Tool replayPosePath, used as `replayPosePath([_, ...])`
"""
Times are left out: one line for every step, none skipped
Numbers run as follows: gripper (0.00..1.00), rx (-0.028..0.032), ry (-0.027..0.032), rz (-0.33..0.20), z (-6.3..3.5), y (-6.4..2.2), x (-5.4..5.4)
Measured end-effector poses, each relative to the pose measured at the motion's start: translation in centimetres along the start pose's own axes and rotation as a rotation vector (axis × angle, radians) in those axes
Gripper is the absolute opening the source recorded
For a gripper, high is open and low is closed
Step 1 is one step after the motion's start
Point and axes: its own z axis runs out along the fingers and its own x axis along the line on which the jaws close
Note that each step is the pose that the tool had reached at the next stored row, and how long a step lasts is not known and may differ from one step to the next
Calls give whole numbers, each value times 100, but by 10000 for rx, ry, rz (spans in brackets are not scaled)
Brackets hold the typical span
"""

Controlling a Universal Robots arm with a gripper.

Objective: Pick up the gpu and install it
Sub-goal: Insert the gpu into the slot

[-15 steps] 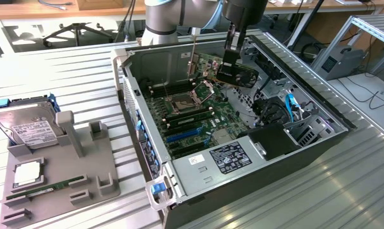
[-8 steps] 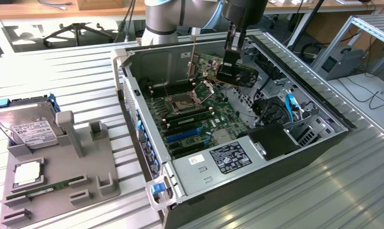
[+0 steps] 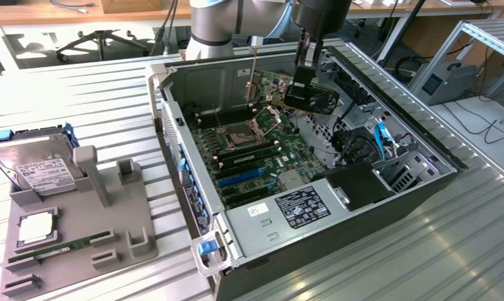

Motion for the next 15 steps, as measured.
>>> replayPosePath([27,-1,-2,-31,0,0,0])
replayPosePath([27,-1,-3,-58,1,0,0])
replayPosePath([27,-2,-4,-86,1,0,0])
replayPosePath([27,-3,-6,-110,1,0,0])
replayPosePath([27,-4,-8,-163,1,0,0])
replayPosePath([27,-5,-10,-207,1,0,0])
replayPosePath([27,-5,-12,-239,2,0,0])
replayPosePath([27,-6,-13,-264,2,0,0])
replayPosePath([27,-7,-14,-288,2,0,0])
replayPosePath([27,-7,-15,-313,2,0,0])
replayPosePath([27,-8,-16,-337,2,0,0])
replayPosePath([27,-8,-18,-363,2,0,0])
replayPosePath([27,-9,-19,-386,3,0,0])
replayPosePath([27,-10,-20,-411,3,0,0])
replayPosePath([27,-10,-21,-433,3,0,0])
